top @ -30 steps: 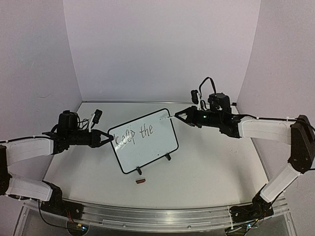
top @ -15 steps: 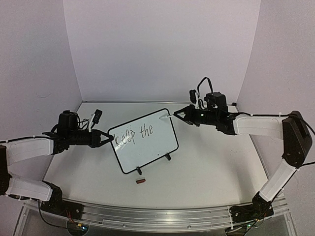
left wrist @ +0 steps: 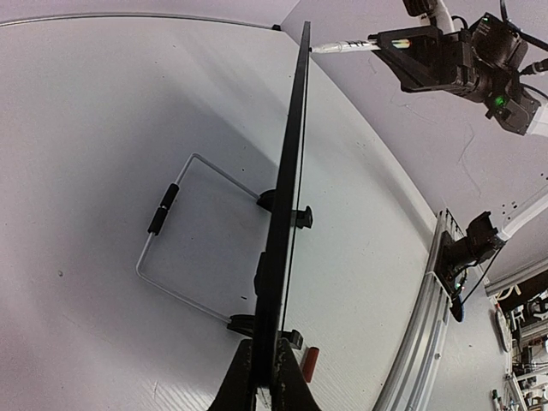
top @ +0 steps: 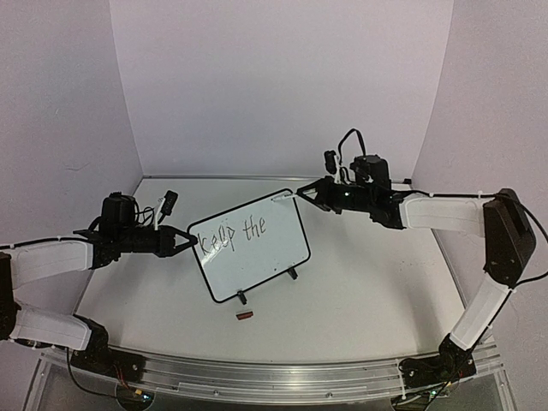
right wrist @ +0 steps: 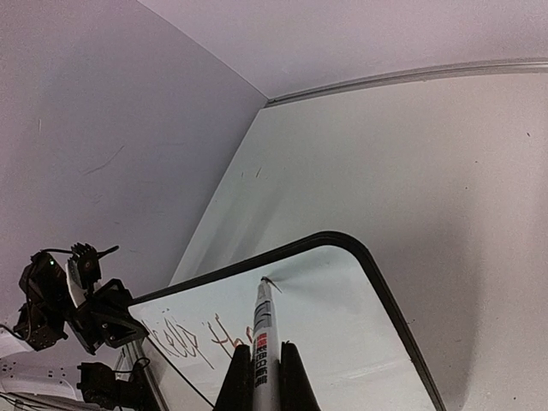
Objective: Write a sentence on the whiteboard
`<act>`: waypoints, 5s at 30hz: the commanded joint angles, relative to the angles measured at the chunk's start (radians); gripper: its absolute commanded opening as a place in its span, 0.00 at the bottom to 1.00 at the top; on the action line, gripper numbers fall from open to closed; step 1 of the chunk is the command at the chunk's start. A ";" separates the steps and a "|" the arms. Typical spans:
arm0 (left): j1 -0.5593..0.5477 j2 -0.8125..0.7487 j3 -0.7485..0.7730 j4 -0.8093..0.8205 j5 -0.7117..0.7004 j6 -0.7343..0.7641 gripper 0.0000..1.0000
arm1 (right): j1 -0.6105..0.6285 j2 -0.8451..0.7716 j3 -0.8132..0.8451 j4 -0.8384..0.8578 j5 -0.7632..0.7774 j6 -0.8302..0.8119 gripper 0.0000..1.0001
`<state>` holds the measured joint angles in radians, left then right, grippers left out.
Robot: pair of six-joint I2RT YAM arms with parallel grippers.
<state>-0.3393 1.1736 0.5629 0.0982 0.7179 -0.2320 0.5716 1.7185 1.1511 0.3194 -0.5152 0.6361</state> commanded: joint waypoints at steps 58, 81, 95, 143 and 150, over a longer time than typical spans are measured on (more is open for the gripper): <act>0.007 0.003 0.040 -0.016 -0.077 0.053 0.00 | 0.037 -0.002 -0.131 0.168 -0.002 0.112 0.00; 0.007 0.006 0.039 -0.017 -0.080 0.054 0.00 | 0.034 -0.071 -0.148 0.095 0.113 0.066 0.00; 0.008 0.001 0.042 -0.018 -0.078 0.052 0.00 | 0.035 -0.102 -0.147 0.084 0.077 0.054 0.00; 0.008 0.009 0.047 -0.021 -0.079 0.052 0.00 | 0.019 -0.062 -0.163 0.089 0.016 0.037 0.00; 0.008 0.011 0.048 -0.022 -0.080 0.054 0.00 | 0.019 -0.047 -0.152 0.089 0.034 0.037 0.00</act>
<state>-0.3393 1.1740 0.5686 0.0875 0.7128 -0.2272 0.5941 1.6547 0.9541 0.3710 -0.5069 0.6743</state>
